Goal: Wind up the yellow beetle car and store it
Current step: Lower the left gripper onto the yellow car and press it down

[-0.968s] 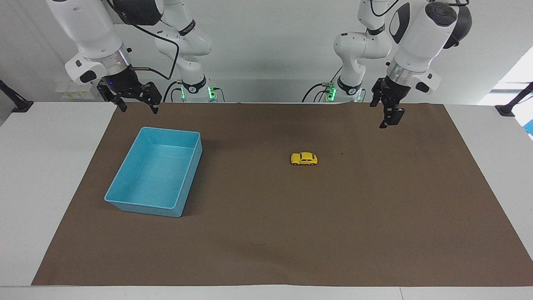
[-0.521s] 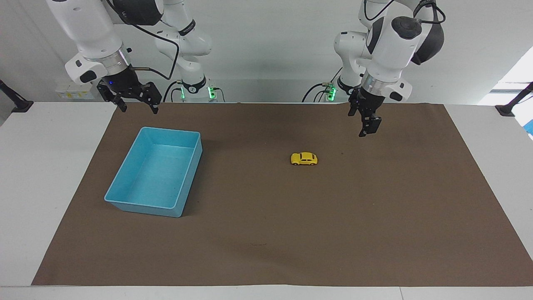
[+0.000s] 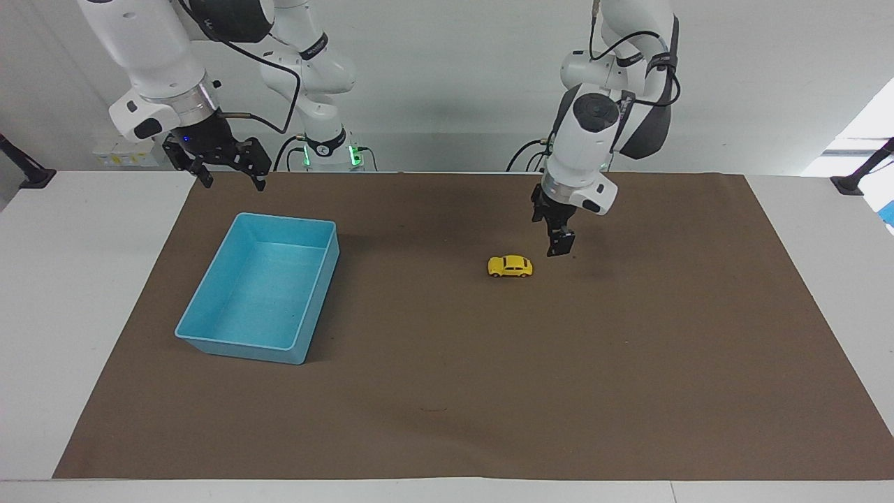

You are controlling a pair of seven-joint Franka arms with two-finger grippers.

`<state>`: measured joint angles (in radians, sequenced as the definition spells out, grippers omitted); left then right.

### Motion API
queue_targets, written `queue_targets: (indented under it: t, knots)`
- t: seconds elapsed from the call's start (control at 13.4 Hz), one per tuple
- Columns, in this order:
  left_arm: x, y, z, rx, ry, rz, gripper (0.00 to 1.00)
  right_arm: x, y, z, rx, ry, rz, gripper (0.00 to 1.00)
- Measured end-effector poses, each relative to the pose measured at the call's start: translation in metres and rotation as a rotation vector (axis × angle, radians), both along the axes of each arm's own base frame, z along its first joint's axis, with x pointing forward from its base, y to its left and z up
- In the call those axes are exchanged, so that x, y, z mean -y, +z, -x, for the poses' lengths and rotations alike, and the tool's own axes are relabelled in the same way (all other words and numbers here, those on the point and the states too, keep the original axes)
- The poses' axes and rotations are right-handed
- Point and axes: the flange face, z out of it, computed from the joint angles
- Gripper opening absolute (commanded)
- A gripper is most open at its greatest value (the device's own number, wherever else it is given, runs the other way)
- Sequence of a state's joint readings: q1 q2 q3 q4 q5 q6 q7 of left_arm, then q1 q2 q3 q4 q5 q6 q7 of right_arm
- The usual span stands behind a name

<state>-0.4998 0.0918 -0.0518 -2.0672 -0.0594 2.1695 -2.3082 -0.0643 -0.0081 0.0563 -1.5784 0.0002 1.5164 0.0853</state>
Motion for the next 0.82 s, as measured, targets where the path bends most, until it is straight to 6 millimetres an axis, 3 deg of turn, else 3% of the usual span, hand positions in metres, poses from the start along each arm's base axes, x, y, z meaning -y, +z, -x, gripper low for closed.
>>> queue_targets:
  t: [0.3,0.6,0.82]
  knots:
    - [0.02,-0.031,0.022,0.014,0.051,0.008,1.0,0.0,0.0,0.0,0.0,0.0,0.0,1.0]
    - [0.023,-0.054,0.035,0.023,0.046,0.012,1.0,0.0,0.0,0.0,0.0,0.0,0.0,1.0]
    - [0.019,-0.064,0.032,0.048,0.056,0.026,1.0,0.0,0.0,0.0,0.0,0.0,0.0,1.0]
